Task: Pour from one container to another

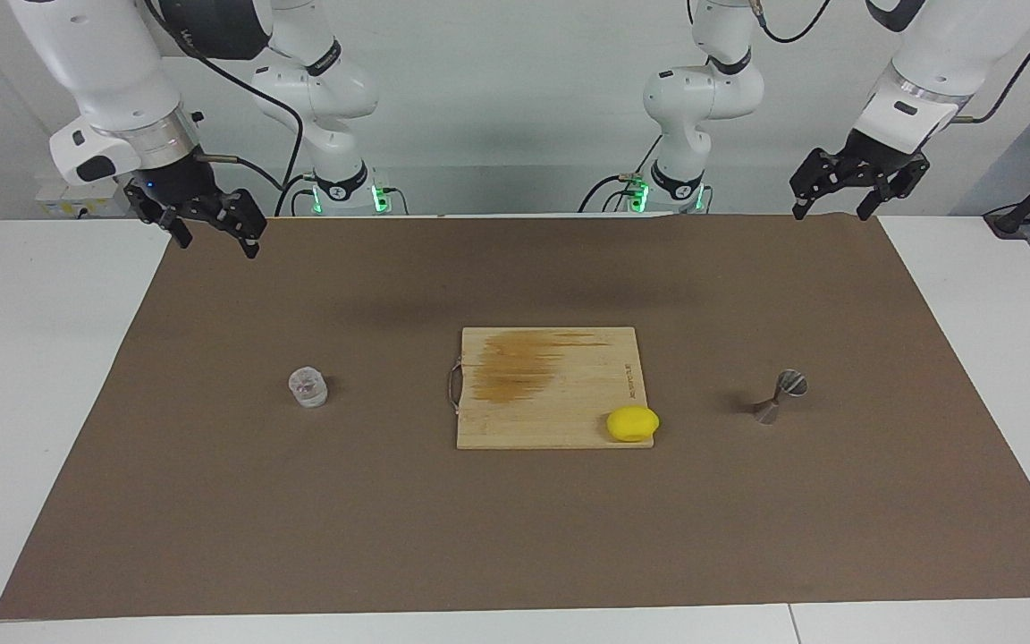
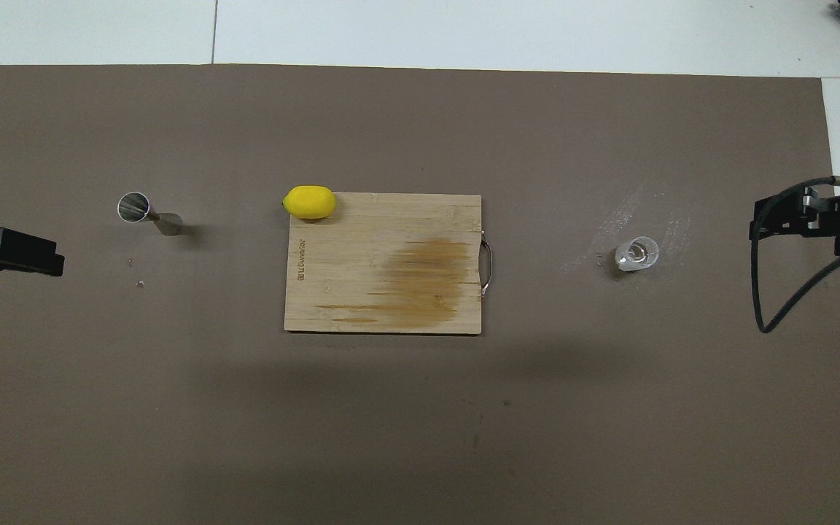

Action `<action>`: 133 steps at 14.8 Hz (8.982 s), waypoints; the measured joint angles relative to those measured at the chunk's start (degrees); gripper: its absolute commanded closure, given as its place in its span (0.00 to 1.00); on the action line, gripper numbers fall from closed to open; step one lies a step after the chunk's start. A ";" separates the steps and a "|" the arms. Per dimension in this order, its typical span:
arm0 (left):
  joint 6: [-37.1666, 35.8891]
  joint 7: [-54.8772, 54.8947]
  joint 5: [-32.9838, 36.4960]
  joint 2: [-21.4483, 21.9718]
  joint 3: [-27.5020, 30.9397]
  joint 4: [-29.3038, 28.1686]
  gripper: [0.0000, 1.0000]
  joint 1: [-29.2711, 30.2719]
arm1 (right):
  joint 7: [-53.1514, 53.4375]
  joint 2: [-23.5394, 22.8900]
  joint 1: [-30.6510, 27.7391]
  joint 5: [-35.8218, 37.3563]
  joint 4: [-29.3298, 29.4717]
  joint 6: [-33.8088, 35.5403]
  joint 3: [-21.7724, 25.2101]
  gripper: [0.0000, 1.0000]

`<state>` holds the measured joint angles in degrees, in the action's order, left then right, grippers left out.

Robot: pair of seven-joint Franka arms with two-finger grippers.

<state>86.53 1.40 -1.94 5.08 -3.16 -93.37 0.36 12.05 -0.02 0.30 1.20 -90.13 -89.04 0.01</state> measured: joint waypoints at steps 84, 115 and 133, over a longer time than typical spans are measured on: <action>62.93 -50.21 -108.66 -11.11 1.39 -36.76 0.19 4.72 | 0.00 0.00 0.00 0.00 0.00 0.00 0.00 0.00; 64.12 -50.40 -108.77 -10.41 0.44 -34.74 1.00 4.15 | 0.00 0.00 0.00 0.00 0.00 0.37 0.00 0.00; 65.08 -57.49 -108.77 -8.73 -10.65 -26.75 1.00 -6.36 | 31.75 -0.36 -0.74 -8.55 -0.07 -2.86 0.08 0.07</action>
<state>151.60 -56.09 -110.71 -3.65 -13.82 -120.13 -6.00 43.79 -0.38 -0.43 -7.35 -90.20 -91.91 0.09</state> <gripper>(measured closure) 0.489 0.057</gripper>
